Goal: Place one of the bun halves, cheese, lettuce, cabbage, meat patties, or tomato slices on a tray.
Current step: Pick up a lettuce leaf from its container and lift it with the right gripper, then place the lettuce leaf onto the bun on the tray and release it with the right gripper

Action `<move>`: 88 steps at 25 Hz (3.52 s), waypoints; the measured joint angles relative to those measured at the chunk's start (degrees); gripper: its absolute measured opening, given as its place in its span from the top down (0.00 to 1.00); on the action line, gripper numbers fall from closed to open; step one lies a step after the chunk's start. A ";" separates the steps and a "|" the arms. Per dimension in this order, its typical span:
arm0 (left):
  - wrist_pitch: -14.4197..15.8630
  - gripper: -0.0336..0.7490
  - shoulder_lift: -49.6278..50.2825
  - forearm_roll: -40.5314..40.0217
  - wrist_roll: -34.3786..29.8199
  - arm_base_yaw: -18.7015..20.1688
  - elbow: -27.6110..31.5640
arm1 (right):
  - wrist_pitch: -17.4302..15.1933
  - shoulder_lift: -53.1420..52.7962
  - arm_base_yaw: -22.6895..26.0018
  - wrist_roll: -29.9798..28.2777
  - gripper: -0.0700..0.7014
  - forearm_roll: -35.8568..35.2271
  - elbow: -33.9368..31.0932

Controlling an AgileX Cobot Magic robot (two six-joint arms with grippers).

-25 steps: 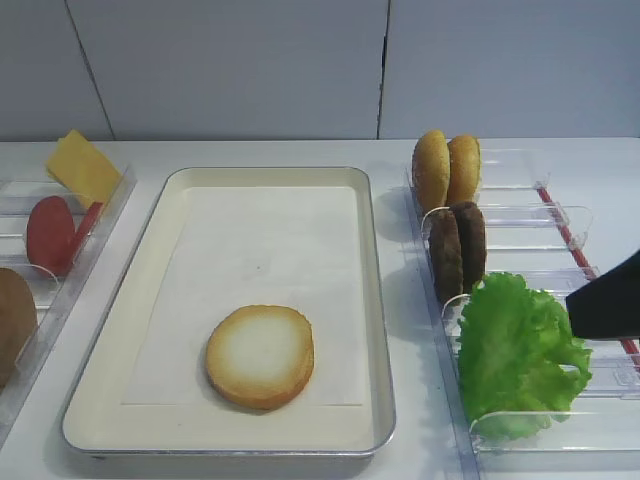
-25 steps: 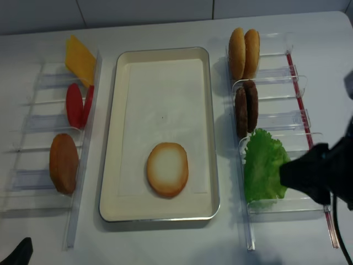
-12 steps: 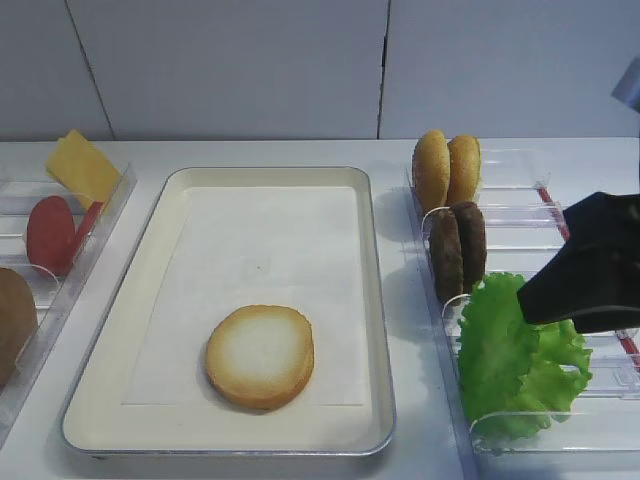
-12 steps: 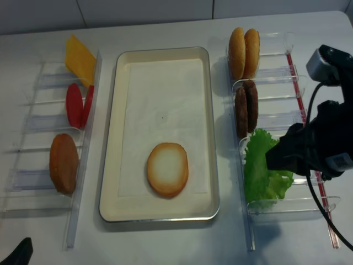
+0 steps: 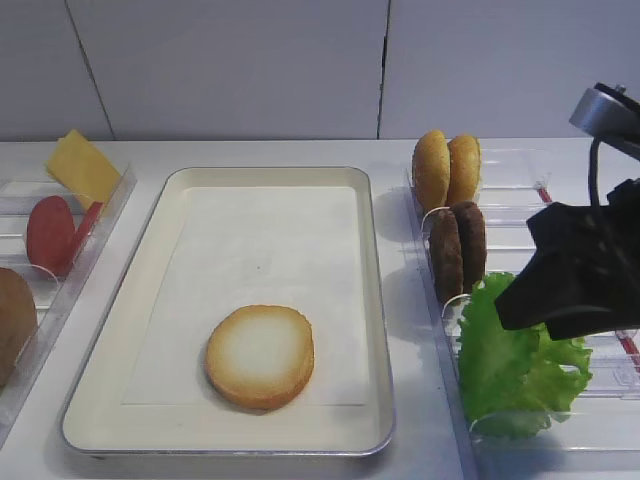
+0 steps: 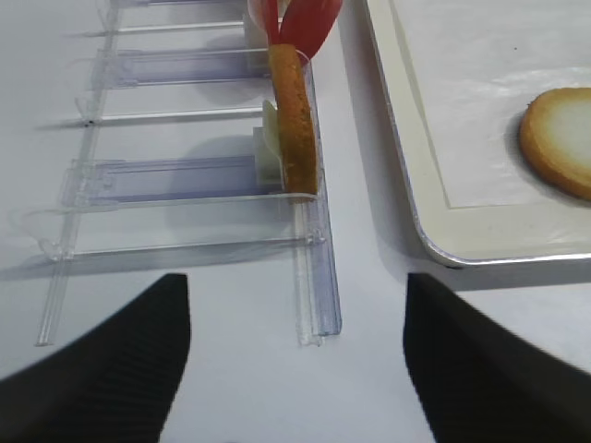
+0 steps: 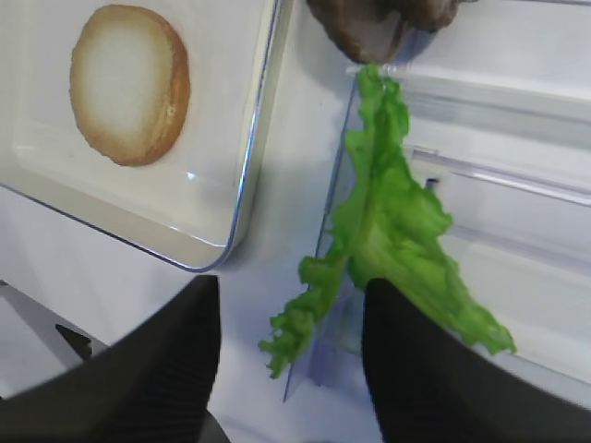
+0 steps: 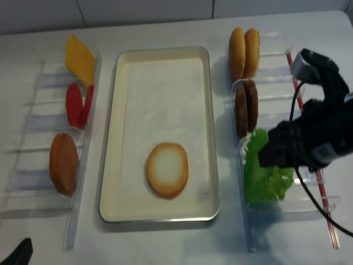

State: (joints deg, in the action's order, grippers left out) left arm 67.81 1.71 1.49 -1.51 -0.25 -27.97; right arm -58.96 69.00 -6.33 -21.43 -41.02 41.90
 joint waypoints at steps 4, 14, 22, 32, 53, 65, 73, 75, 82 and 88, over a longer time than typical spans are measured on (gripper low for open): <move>0.00 0.34 0.00 0.00 0.00 0.00 0.00 | 0.10 1.71 0.00 -1.15 0.44 -0.78 0.18; 0.00 0.34 0.00 0.00 0.00 0.00 0.00 | 1.67 4.88 0.00 -1.90 0.51 -0.78 0.56; 0.00 0.34 0.00 0.00 0.00 0.00 0.00 | 1.81 5.45 0.00 -2.81 0.77 -0.78 0.56; 0.00 0.34 0.00 0.00 0.00 0.00 0.00 | 1.00 0.06 0.00 -6.66 0.82 -3.77 1.03; 0.00 0.34 0.00 0.00 0.00 0.00 0.00 | 11.42 8.46 -26.06 -3.27 0.82 -7.58 14.71; 0.00 0.34 0.00 0.00 0.00 0.00 0.00 | 15.63 27.37 -35.63 -1.12 0.82 -7.82 27.65; 0.00 0.34 0.00 0.00 0.00 0.00 0.00 | 18.61 31.75 -37.18 0.54 0.82 -7.90 28.28; 0.00 0.34 0.00 0.00 0.00 0.00 0.00 | 18.75 32.75 -37.18 0.62 0.82 -7.75 28.27; 0.00 0.34 0.00 0.00 0.00 0.00 0.00 | 18.45 33.51 -37.18 10.10 0.82 5.29 28.39; 0.00 0.34 0.00 0.00 0.00 0.00 0.00 | 17.09 33.51 -37.18 18.43 0.82 15.62 28.39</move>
State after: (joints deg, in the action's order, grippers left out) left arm 67.81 1.71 1.49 -1.51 -0.25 -27.97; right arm -41.87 102.51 -43.51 -3.00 -25.41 70.29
